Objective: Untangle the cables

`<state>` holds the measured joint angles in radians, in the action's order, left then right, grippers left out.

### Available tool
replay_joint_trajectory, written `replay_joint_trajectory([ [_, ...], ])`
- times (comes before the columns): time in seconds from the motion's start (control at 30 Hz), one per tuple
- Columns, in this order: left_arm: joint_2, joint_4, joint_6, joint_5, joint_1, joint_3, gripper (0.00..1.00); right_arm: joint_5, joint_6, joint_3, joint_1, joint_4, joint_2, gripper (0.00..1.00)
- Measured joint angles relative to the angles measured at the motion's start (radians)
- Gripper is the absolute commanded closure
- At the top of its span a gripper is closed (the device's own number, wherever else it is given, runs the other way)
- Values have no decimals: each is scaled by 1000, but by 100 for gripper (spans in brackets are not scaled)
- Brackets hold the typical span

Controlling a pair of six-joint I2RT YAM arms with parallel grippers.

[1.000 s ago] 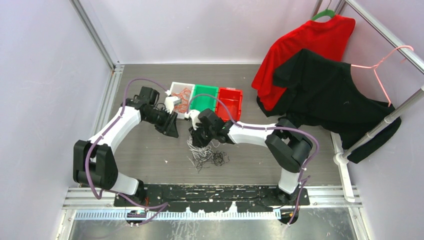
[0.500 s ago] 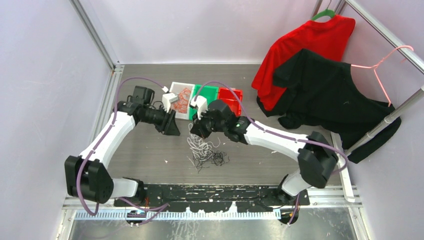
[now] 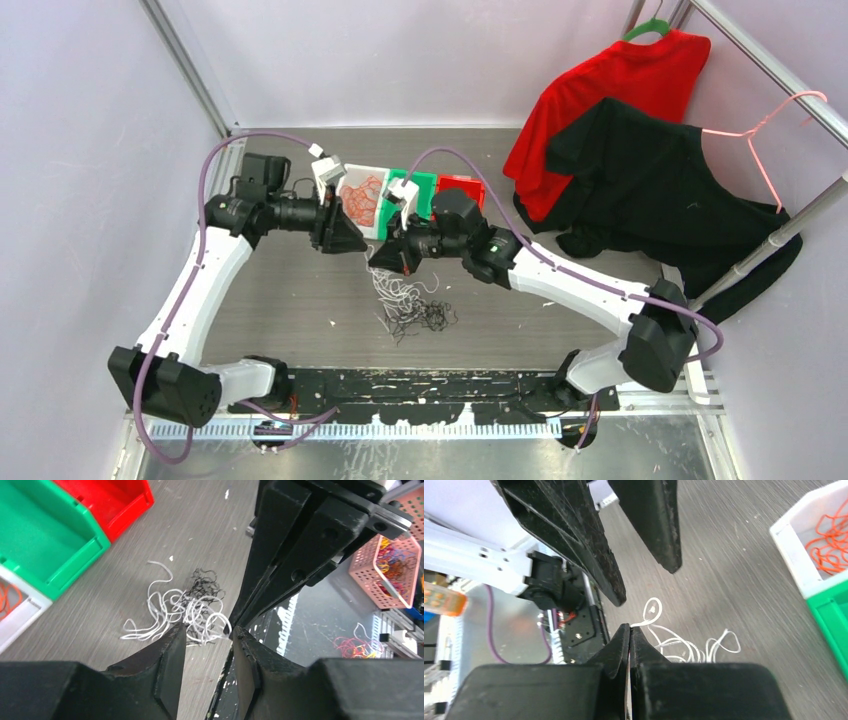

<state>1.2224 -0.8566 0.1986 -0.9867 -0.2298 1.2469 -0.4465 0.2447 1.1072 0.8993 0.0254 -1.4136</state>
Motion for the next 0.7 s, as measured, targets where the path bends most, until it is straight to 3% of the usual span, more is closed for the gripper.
replay_joint_trajectory([
  [0.2,-21,-39,4,-92,-14,24,55,-47,85,0,0,-55,71,96],
  [0.47,-104,-171,127,-185,-18,51,52,-79,182,-6,0,-173,175,97],
  [0.7,-287,58,11,-158,-45,-78,48,-103,254,-27,-3,-272,228,99],
])
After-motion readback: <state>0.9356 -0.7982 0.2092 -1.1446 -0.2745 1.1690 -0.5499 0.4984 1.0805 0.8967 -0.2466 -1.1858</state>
